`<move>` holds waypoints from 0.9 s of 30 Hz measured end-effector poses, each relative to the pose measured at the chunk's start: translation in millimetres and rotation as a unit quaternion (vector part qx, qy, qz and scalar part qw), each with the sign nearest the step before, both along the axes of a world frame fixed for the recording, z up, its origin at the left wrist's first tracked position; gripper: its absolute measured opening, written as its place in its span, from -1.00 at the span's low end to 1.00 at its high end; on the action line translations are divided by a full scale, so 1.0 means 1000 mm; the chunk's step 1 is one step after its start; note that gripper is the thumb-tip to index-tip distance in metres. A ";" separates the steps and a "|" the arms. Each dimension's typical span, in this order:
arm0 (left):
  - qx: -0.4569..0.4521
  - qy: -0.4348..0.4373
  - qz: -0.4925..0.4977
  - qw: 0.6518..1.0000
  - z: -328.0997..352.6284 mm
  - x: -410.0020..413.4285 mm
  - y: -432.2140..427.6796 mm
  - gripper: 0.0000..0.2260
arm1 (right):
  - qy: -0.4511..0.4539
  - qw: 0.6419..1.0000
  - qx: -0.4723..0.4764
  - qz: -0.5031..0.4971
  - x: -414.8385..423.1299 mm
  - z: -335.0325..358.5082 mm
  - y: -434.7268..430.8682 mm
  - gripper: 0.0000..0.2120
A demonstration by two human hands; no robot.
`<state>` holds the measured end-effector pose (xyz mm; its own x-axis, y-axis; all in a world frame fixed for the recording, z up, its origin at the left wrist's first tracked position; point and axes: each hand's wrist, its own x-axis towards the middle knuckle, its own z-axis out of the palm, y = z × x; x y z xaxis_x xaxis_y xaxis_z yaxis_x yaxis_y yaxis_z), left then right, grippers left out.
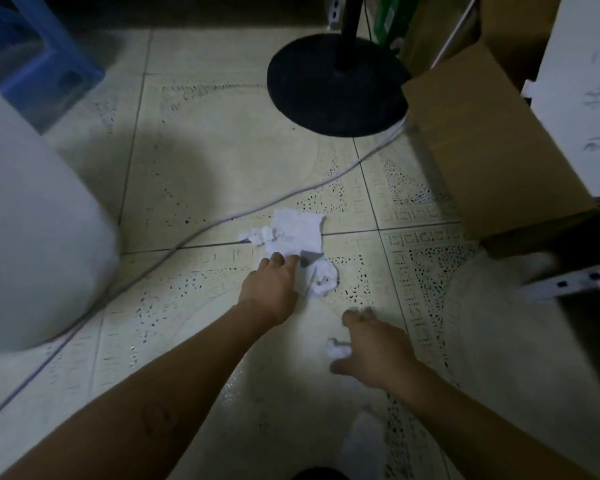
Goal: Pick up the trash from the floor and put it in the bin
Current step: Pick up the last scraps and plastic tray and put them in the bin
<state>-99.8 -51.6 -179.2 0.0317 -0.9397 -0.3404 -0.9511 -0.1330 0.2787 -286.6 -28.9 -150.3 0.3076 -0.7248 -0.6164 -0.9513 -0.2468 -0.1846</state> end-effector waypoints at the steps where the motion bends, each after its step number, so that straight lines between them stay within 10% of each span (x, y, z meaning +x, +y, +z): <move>1: -0.001 -0.004 0.004 1.000 -0.004 -0.001 0.002 -0.50 | 0.008 1.000 -0.014 0.004 0.002 -0.003 0.001 -0.35; 7: -0.048 0.030 0.022 0.998 -0.013 0.006 0.014 -0.76 | -0.132 0.986 0.077 -0.067 -0.002 -0.019 -0.010 -0.96; 14: -0.102 -0.002 0.001 0.995 -0.011 0.019 0.028 -0.79 | -0.268 0.943 -0.105 -0.169 -0.016 -0.026 -0.026 -0.89; 20: -0.120 0.047 -0.011 0.992 0.001 0.018 0.027 -0.81 | -0.298 0.945 -0.073 -0.111 0.011 -0.028 -0.021 -0.54; 27: -0.097 0.148 0.077 0.981 0.021 0.042 0.025 -0.88 | -0.189 0.980 -0.057 -0.020 0.012 -0.037 -0.019 -0.82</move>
<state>-57.9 -26.9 -158.3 0.1049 -0.9796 -0.1714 -0.7977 -0.1858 0.5737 -274.8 -47.8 -187.5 0.4674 -0.7990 -0.3783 -0.8303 -0.2498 -0.4982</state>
